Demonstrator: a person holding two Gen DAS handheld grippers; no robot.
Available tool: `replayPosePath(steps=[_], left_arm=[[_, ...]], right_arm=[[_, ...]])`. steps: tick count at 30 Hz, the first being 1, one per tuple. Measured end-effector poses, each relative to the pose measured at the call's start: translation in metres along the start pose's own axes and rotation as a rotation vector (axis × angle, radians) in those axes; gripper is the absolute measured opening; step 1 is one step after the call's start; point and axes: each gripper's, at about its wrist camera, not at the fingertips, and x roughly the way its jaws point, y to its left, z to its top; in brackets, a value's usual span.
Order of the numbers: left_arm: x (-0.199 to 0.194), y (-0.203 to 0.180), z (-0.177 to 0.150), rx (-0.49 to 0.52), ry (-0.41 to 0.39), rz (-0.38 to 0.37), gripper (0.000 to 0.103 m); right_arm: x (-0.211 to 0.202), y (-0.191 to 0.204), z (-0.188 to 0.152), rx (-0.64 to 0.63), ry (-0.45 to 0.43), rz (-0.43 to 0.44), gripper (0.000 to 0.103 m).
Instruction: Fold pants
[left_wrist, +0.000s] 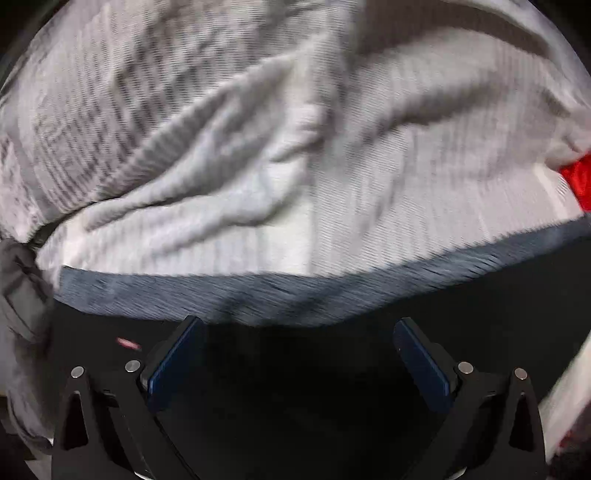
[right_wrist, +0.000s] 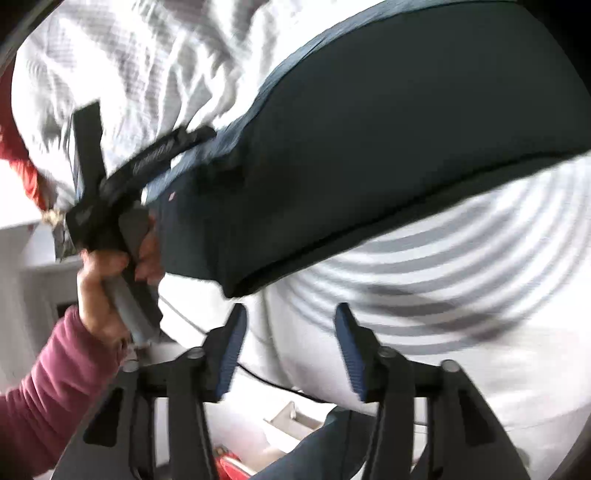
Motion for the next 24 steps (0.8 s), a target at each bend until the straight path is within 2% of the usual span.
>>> replayPosePath(steps=[4, 8, 15, 20, 24], left_arm=[[-0.009, -0.042, -0.014, 0.057, 0.031, -0.05, 0.103], [-0.018, -0.086, -0.022, 0.081, 0.059, -0.103, 0.103], [-0.023, -0.161, 0.006, 0.061, 0.033, -0.154, 0.103], [-0.014, -0.206, 0.031, 0.05, -0.007, -0.121, 0.103], [0.006, -0.22, 0.042, -0.023, 0.035, -0.092, 0.103]], right_arm=[[-0.032, -0.027, 0.006, 0.069, -0.077, 0.004, 0.063], [-0.077, -0.066, 0.014, 0.134, -0.201, 0.048, 0.063], [-0.142, -0.148, 0.02, 0.308, -0.429, 0.137, 0.063], [-0.172, -0.19, 0.025, 0.328, -0.529, 0.144, 0.063], [-0.187, -0.222, 0.032, 0.346, -0.576, 0.168, 0.063]])
